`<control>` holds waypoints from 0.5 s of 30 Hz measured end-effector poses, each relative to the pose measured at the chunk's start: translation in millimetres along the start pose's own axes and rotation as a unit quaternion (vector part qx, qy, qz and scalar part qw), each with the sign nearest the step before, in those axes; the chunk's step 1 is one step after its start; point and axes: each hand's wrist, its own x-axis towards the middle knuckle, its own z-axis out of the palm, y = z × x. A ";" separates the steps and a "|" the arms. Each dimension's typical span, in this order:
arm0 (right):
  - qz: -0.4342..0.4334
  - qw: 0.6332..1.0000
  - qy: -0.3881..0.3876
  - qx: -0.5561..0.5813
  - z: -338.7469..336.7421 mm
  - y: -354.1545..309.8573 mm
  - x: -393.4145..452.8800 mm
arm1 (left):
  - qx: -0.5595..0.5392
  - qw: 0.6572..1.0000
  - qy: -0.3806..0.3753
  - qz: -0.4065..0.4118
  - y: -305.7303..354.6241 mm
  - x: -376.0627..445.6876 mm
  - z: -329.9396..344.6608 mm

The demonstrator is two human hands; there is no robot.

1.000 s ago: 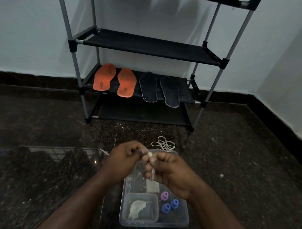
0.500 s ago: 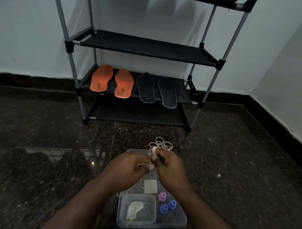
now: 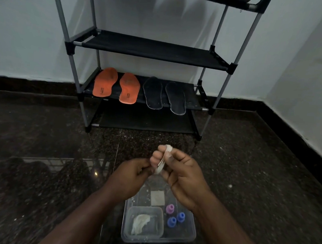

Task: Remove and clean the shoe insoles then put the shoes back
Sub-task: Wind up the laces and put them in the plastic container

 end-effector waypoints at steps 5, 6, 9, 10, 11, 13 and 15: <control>-0.158 0.946 0.091 -0.269 -7.7 12.2 8.8 | 0.097 0.993 -0.067 0.002 8.9 -2.0 5.3; -0.179 0.905 0.098 -0.372 -12.8 15.7 9.8 | 0.106 0.992 -0.068 -0.003 9.4 -2.0 4.0; -0.183 0.788 0.097 -0.579 -23.0 18.4 13.0 | 0.129 0.990 -0.054 0.001 11.3 -1.9 -3.9; -0.161 0.767 0.086 -0.614 -25.4 18.3 14.4 | 0.133 0.990 -0.047 0.004 12.6 -2.2 -7.2; -0.128 0.756 0.071 -0.638 -26.7 18.1 15.4 | 0.134 0.990 -0.040 0.005 13.4 -2.2 -10.5; -0.044 0.778 0.036 -0.625 -25.9 17.5 14.7 | 0.134 0.991 -0.019 0.003 13.1 -1.2 -15.3; 0.050 0.862 0.010 -0.503 -19.5 16.7 9.4 | 0.132 0.991 0.004 0.000 10.9 -0.6 -18.7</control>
